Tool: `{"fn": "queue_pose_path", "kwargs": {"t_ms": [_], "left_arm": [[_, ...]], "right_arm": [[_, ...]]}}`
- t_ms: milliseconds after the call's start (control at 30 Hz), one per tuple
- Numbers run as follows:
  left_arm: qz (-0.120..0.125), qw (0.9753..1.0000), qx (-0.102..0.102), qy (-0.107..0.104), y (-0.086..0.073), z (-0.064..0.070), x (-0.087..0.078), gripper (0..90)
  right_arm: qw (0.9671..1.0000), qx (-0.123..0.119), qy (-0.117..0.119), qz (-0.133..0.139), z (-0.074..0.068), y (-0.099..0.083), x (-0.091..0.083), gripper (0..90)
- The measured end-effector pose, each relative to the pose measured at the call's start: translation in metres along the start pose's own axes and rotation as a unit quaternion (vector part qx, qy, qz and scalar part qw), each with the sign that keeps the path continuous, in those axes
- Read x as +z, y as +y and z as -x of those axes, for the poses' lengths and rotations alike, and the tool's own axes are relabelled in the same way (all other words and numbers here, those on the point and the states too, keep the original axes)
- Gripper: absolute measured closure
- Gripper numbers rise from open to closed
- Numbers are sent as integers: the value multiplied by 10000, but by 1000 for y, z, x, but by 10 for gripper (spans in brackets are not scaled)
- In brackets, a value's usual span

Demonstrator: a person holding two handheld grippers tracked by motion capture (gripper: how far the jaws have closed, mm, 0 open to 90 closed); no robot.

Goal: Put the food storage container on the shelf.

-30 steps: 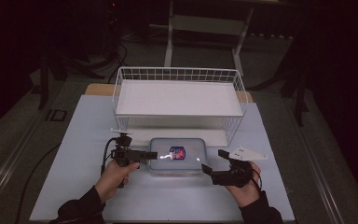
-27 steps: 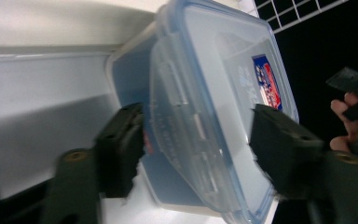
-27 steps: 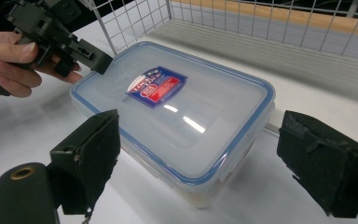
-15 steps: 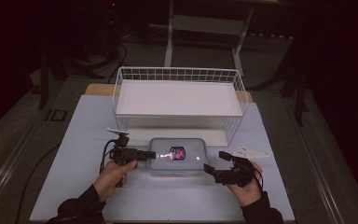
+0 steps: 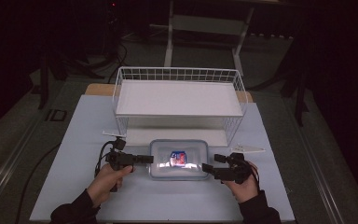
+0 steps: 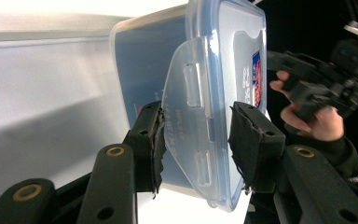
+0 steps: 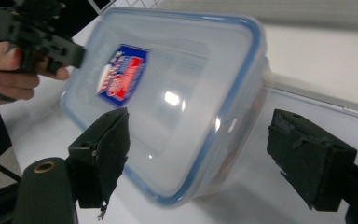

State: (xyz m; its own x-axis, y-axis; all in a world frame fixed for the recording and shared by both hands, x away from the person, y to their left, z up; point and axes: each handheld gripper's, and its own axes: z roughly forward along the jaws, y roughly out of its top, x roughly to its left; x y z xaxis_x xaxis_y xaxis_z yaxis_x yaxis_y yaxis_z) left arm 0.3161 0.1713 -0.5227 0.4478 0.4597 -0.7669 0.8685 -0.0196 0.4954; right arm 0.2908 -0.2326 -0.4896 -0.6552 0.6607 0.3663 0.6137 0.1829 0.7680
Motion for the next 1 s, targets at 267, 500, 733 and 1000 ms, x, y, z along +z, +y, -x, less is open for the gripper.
{"fn": "queue_pose_path", "kwargs": {"t_ms": [267,500,733,1000], "left_arm": [[-32,9995,292,-109,-4,1,-2,574],[-20,9992,379,-126,-8,3,-3,579],[6,9983,570,-89,-11,6,-4,579],[130,9957,912,117,-19,17,-4,578]], "right_arm": [[9993,258,150,-239,12,-3,9,303],[9972,422,495,-376,18,-5,12,392],[9930,733,826,-410,23,-6,12,459],[9920,766,897,-441,21,-10,4,518]]}}
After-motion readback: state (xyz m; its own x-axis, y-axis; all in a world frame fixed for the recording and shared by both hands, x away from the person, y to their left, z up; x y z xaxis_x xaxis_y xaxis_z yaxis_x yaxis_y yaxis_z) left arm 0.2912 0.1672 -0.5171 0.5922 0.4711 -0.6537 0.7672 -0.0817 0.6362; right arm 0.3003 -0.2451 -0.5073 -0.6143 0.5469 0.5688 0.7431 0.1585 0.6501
